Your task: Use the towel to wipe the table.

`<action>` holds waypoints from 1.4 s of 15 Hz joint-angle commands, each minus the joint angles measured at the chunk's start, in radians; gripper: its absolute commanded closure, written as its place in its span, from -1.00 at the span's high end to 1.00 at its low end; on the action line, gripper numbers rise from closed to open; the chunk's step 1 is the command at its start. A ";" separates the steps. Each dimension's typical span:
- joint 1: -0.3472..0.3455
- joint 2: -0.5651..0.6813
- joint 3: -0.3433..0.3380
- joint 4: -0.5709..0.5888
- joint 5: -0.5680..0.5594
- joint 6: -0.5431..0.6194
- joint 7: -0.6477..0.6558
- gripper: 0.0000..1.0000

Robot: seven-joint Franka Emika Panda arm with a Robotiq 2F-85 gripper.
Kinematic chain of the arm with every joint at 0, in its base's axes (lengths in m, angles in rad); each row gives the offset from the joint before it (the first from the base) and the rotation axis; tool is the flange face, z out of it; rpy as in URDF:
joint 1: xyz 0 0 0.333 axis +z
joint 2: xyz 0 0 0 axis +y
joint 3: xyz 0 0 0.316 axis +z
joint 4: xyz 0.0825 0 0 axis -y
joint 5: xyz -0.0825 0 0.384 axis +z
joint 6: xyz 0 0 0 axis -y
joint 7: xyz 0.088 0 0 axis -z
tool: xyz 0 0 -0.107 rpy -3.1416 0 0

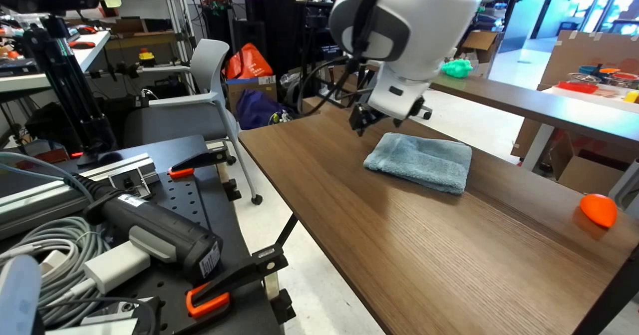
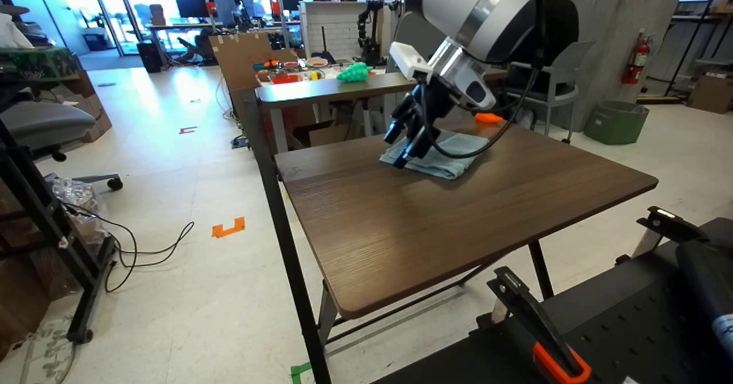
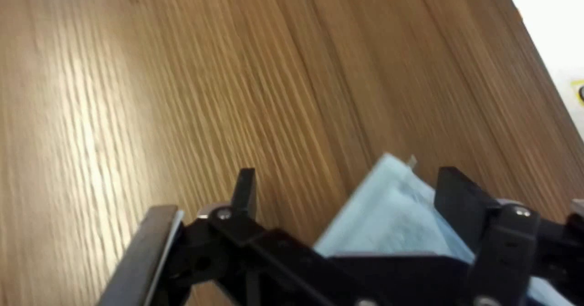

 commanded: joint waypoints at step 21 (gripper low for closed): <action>0.204 -0.240 -0.184 -0.196 0.178 0.231 -0.186 1.00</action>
